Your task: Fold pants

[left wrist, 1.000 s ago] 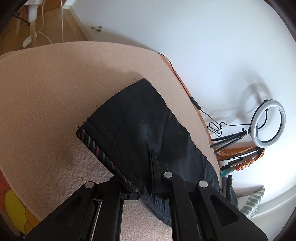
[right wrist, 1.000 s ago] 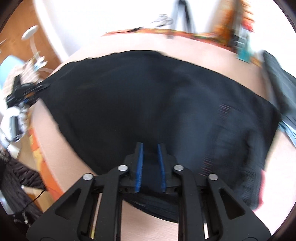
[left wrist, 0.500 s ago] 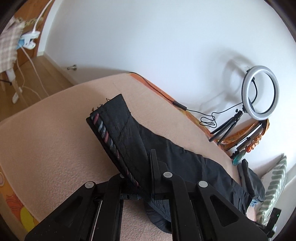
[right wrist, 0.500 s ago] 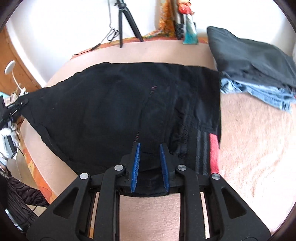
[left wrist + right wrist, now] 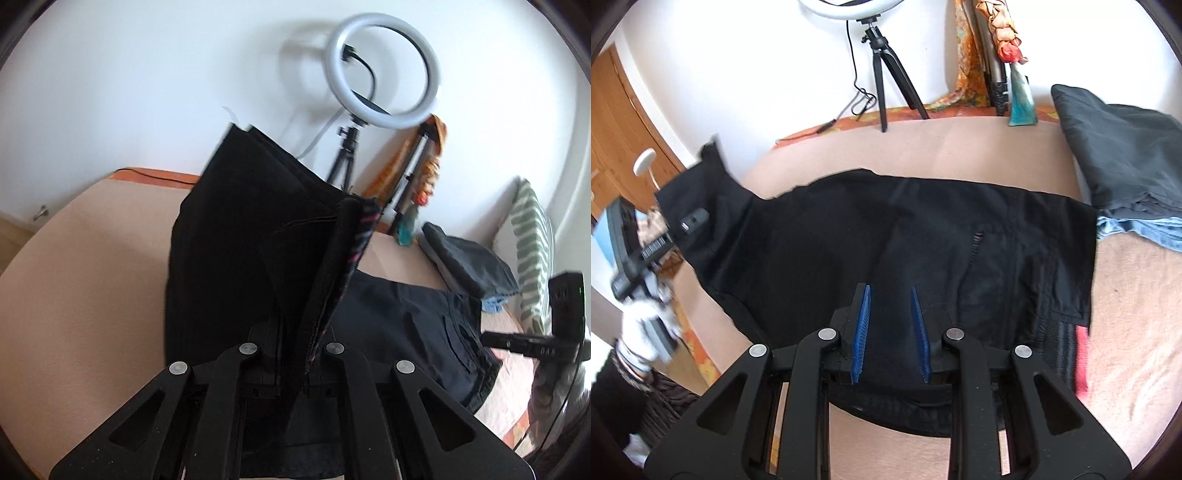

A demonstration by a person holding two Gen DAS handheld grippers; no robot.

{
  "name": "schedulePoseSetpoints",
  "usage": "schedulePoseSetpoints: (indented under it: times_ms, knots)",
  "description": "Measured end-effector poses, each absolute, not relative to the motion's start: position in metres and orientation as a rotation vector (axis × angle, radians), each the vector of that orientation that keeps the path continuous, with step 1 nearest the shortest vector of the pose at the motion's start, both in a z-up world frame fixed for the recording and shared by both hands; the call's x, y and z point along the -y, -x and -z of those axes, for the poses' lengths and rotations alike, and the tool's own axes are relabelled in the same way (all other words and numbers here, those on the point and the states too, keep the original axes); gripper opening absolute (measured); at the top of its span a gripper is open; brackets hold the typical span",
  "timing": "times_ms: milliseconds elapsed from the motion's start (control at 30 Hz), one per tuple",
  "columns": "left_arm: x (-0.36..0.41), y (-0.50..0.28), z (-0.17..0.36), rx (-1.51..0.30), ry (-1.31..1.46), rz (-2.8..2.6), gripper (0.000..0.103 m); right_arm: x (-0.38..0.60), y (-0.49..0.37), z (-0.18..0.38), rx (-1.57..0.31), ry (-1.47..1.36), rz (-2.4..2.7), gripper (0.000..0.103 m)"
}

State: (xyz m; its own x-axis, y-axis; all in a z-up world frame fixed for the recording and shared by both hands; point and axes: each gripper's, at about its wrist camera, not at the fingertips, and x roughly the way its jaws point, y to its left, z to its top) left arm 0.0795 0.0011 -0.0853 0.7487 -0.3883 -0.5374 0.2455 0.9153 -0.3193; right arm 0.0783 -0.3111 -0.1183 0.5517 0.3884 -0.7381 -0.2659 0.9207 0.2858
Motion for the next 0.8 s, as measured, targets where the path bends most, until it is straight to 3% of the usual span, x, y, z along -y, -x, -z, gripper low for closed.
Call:
schedulePoseSetpoints:
  times_ms: [67,133,300,633,800]
  knots:
    - [0.026,-0.078,0.088,-0.66,0.185,0.417,0.005,0.31,-0.084,0.118,-0.91,-0.198,-0.429,0.029]
    - [0.048,-0.076,0.095,-0.689,0.15,0.469,0.005,0.307,-0.09,0.12,-0.92,-0.266,-0.478,0.043]
    - [0.081,-0.072,0.11,-0.749,0.103,0.539,0.005,0.297,-0.112,0.137,-1.011,-0.432,-0.575,0.062]
    - [0.109,-0.061,0.122,-0.82,-0.007,0.609,0.006,0.296,-0.16,0.185,-1.146,-0.776,-0.597,0.064]
    - [0.119,-0.051,0.129,-0.851,-0.048,0.669,0.025,0.309,-0.164,0.208,-1.176,-0.948,-0.618,0.064]
